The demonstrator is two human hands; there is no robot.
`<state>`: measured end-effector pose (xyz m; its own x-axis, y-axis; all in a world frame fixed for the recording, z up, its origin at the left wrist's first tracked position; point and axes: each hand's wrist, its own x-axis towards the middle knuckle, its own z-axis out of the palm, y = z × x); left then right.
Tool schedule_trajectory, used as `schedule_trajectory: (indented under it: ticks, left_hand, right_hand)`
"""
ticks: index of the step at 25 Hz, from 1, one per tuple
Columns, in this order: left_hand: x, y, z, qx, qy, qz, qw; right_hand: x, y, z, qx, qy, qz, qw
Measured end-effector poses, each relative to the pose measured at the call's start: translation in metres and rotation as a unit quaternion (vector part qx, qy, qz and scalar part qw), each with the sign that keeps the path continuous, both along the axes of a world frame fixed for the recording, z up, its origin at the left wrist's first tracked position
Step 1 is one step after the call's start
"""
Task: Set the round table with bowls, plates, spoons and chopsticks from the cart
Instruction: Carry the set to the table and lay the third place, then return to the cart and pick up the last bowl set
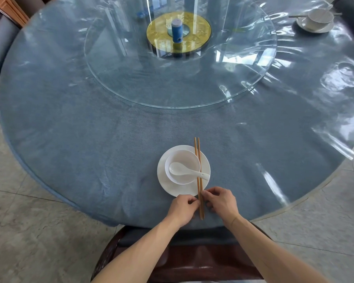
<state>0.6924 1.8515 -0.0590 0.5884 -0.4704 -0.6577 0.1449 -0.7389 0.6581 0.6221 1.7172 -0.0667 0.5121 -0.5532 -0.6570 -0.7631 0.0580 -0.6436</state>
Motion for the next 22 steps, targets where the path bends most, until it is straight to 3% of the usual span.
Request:
schedule_trajectory:
  ticks: [6, 9, 11, 15, 22]
  left_hand:
    - [0.001, 0.004, 0.005, 0.005, -0.013, -0.012, 1.0]
    - [0.001, 0.013, 0.011, 0.038, -0.069, -0.058, 0.995]
    - [-0.002, 0.018, 0.018, 0.05, -0.152, -0.114, 0.981]
    - [-0.011, -0.004, 0.043, -0.012, -0.286, -0.209, 0.935]
    - [-0.067, -0.12, 0.064, -0.064, -0.306, -0.335, 0.889]
  right_hand:
    - [-0.002, 0.001, 0.005, -0.003, -0.009, 0.003, 1.0]
    - [-0.003, 0.002, 0.012, -0.045, -0.005, 0.041, 0.998]
    - [-0.006, -0.001, 0.019, -0.099, 0.001, 0.077, 0.992]
    - [-0.026, -0.019, 0.043, -0.22, 0.012, 0.136, 0.966]
    - [-0.133, -0.109, 0.082, -0.349, 0.046, 0.133, 0.927]
